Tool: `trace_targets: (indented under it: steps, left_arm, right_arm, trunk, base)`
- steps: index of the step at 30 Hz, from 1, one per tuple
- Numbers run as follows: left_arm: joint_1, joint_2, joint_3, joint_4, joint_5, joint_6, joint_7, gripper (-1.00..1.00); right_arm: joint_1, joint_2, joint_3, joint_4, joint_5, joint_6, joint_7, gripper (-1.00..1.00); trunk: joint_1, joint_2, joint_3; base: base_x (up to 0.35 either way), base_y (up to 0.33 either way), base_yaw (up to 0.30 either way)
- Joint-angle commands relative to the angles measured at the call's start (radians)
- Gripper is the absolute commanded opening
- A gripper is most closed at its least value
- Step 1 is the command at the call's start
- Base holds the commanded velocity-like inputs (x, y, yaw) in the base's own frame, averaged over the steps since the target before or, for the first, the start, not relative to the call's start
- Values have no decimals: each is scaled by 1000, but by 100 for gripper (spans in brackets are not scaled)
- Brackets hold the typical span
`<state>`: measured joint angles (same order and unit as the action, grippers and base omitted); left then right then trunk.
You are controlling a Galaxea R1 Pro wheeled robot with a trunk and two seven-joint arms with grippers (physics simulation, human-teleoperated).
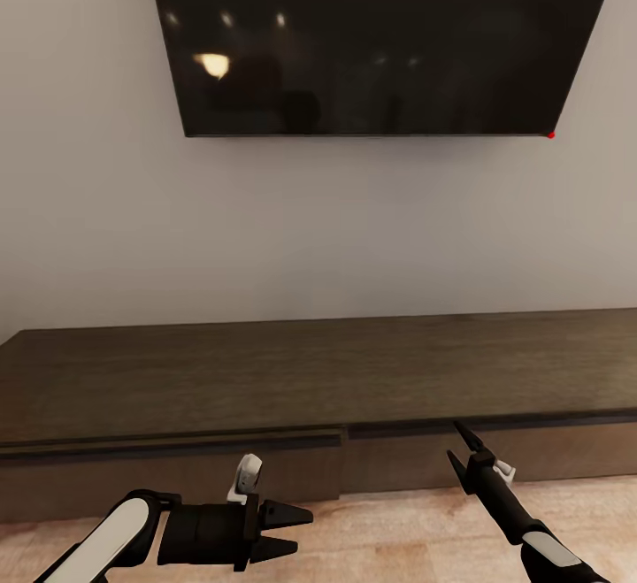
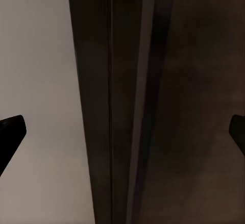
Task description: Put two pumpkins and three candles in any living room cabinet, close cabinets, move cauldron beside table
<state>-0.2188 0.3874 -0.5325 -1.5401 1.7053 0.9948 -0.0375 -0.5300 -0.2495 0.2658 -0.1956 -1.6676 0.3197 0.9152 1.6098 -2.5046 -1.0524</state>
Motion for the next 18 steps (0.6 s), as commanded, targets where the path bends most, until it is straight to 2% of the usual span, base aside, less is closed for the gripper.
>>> trace_targets:
  steps: [1,18]
  left_arm:
    - [-1,1,-1,0,-2,1,-4,100]
    - [-1,1,-1,0,-3,1,-4,100]
  right_arm:
    - [-1,-1,6,1,-11,9,2,100]
    - [-1,-1,6,1,-11,8,2,100]
  trunk:
    - [0,0,-1]
    - [0,0,-1]
  base:
    - [9,0,0]
    - [29,0,0]
